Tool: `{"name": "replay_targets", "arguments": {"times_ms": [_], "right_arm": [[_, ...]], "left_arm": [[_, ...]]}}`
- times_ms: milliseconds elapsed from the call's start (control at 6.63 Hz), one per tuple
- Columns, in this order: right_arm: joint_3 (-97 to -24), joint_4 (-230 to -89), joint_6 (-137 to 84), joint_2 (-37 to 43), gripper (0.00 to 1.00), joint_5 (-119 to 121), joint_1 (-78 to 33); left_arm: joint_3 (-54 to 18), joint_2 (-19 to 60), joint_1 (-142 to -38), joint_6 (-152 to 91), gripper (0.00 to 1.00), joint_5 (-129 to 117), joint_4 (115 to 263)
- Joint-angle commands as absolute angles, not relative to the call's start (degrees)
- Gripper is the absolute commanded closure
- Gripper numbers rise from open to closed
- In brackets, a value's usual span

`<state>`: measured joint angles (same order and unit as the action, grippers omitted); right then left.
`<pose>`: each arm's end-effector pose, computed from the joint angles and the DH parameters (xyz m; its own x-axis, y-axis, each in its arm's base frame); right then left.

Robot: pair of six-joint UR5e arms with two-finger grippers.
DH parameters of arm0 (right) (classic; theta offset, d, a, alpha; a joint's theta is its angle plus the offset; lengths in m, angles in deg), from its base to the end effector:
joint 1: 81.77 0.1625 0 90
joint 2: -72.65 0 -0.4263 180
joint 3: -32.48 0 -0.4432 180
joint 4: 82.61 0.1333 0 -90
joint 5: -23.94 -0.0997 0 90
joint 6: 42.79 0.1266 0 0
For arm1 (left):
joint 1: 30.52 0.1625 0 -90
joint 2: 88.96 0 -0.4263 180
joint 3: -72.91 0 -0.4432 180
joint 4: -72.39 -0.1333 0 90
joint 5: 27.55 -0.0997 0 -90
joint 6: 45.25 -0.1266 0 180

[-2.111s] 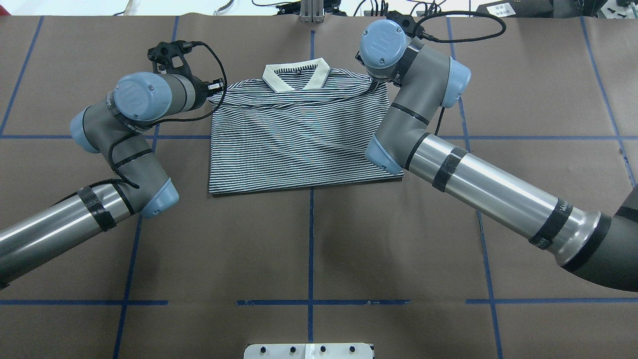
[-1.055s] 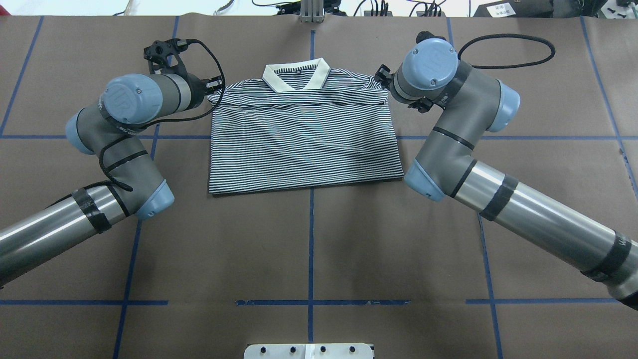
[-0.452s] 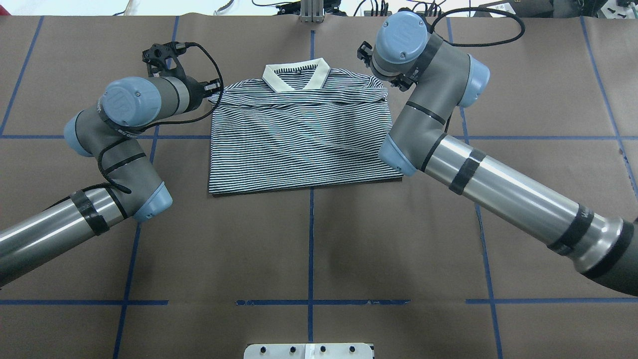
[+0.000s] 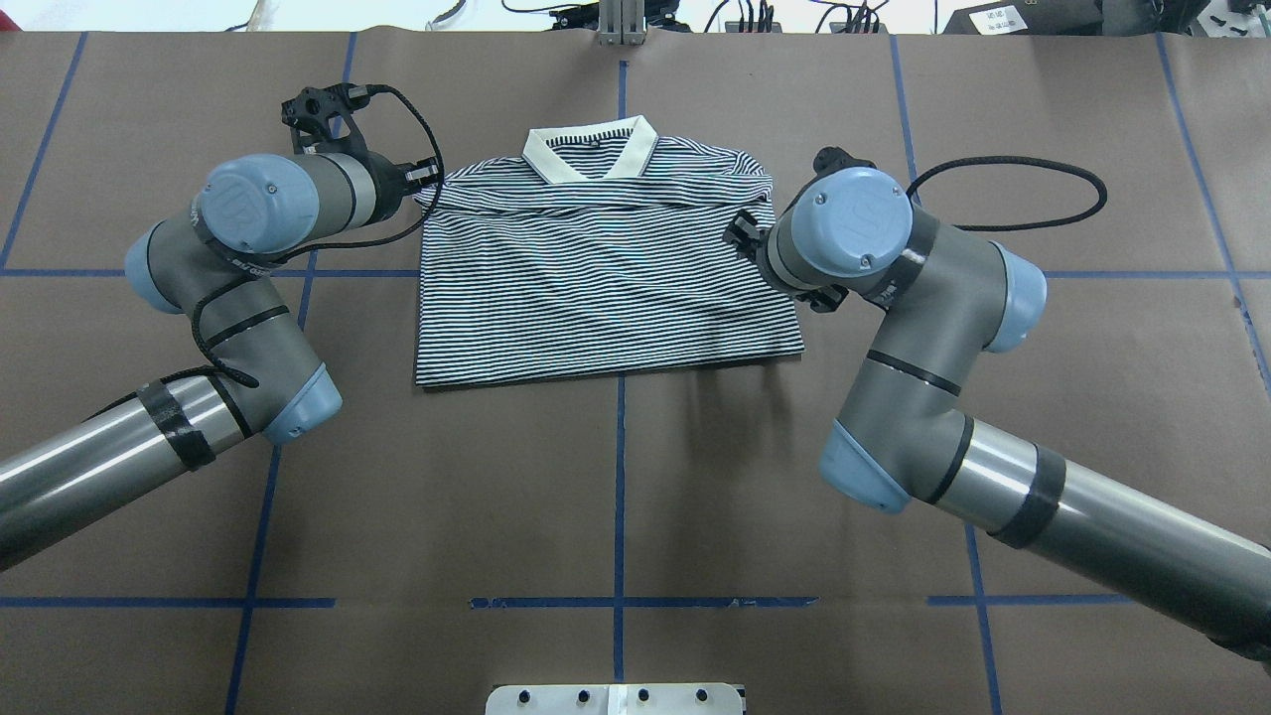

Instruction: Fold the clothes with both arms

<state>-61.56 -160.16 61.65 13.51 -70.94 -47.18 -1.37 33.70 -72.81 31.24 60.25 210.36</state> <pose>-0.5417 -0.5224 0.2870 0.4119 0.5859 0.6979 -0.6370 0.7328 -0.2392 0.5069 -0.6478 0.3556 0.4681 -0.1102 -0.8768 0.6055 0.7627 0.2274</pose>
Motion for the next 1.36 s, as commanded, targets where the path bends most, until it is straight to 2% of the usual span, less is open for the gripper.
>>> {"name": "replay_targets", "arguments": {"times_ms": [0,452,603,905,1055,1206], "right_arm": [[-64.12,-161.36,64.61,10.86,0.23,-70.72,-49.34],[-61.04,-161.27,64.70,10.69,0.27,-70.99,-49.25],[-60.60,-161.27,64.70,10.60,0.30,-70.99,-49.34],[-60.33,-161.36,64.70,10.51,0.43,-70.99,-49.34],[-60.42,-161.45,64.70,10.60,0.75,-71.07,-49.34],[-60.33,-161.28,64.61,10.43,1.00,-71.16,-49.34]], "left_arm": [[-1.88,33.65,-72.88,31.30,0.53,60.16,210.29],[-3.55,33.21,-72.88,31.30,0.53,59.99,210.03],[-3.64,33.21,-72.79,31.30,0.53,59.99,210.03],[-3.64,33.21,-72.88,31.30,0.53,59.99,210.03],[-3.82,33.21,-72.88,31.30,0.53,59.99,210.03],[-3.90,33.21,-72.88,31.30,0.53,59.99,210.03]]}}
